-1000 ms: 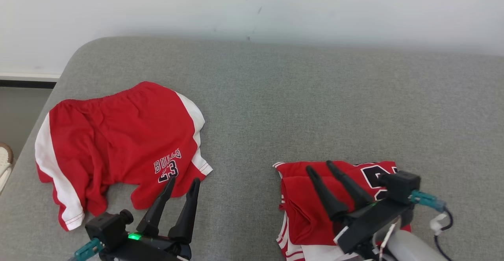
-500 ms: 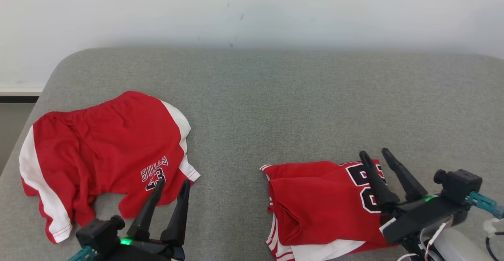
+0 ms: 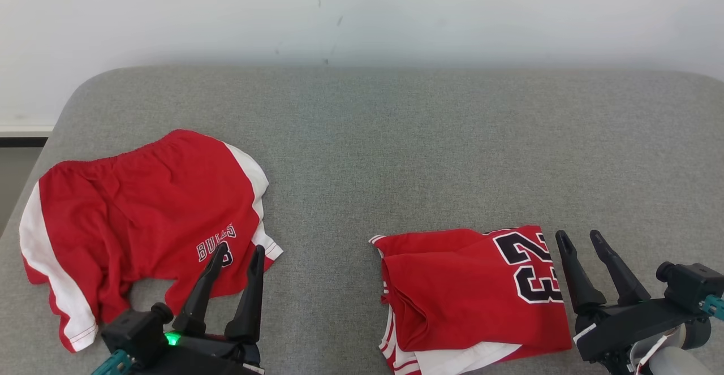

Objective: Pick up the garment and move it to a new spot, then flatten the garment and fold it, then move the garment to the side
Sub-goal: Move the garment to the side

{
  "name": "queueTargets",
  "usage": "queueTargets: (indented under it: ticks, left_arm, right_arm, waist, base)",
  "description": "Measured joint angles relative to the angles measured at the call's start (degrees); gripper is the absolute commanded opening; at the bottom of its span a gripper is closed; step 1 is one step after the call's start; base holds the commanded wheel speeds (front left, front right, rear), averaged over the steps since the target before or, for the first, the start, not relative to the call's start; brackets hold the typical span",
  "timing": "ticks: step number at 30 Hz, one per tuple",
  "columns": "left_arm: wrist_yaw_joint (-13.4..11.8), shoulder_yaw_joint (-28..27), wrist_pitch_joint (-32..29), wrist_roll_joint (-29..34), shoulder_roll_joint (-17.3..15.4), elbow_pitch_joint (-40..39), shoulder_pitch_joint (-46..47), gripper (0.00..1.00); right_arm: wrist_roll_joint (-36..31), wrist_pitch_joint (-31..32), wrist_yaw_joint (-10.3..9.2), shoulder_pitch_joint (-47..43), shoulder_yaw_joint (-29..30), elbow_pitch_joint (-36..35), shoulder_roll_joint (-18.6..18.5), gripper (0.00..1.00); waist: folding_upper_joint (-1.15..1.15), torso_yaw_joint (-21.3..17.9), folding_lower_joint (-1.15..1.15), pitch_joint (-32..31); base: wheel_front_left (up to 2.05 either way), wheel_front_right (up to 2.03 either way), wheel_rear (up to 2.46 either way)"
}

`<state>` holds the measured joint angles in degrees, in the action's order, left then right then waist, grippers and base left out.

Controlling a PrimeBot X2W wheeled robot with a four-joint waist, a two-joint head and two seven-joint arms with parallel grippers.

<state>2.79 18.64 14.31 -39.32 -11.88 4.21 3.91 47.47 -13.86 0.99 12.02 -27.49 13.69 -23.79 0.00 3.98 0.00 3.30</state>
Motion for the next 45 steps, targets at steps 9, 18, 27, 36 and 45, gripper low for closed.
queueTargets:
  ticks: [9,18,27,36,45]
  left_arm:
    - [-0.9,-0.3,0.0,4.2,0.2,-0.4,0.0,1.0]
    - [-1.8,-1.3,0.0,7.5,0.5,-0.9,0.3,1.0]
    - [-1.8,-1.3,0.0,8.8,0.4,-0.9,0.7,1.0]
    - [-1.6,-2.2,0.0,9.3,0.7,-0.3,1.6,1.0]
    - [-1.2,-3.7,0.0,10.0,1.1,-0.1,1.4,1.0]
  right_arm:
    - [0.2,-0.3,-0.89,-0.2,1.0,1.5,0.2,1.0]
    - [1.1,0.0,-1.58,-0.6,1.7,6.1,0.2,1.0]
    - [4.0,3.2,-1.48,0.3,1.8,12.1,1.1,1.0]
    - [7.6,6.8,0.76,1.9,1.8,16.7,3.3,1.0]
    - [9.3,8.3,2.64,4.1,1.4,18.9,4.5,0.0]
  waist:
    - [0.0,0.5,0.0,0.4]
    - [0.0,2.6,0.0,1.8]
    - [0.0,5.2,0.0,4.0]
    - [0.0,7.0,0.0,5.0]
    - [0.0,6.5,0.0,4.9]
  base:
    - [0.0,0.0,0.0]
    - [0.0,0.0,0.0]
    - [0.0,0.0,0.0]
    - [0.0,0.0,0.0]
    - [0.0,0.0,0.0]
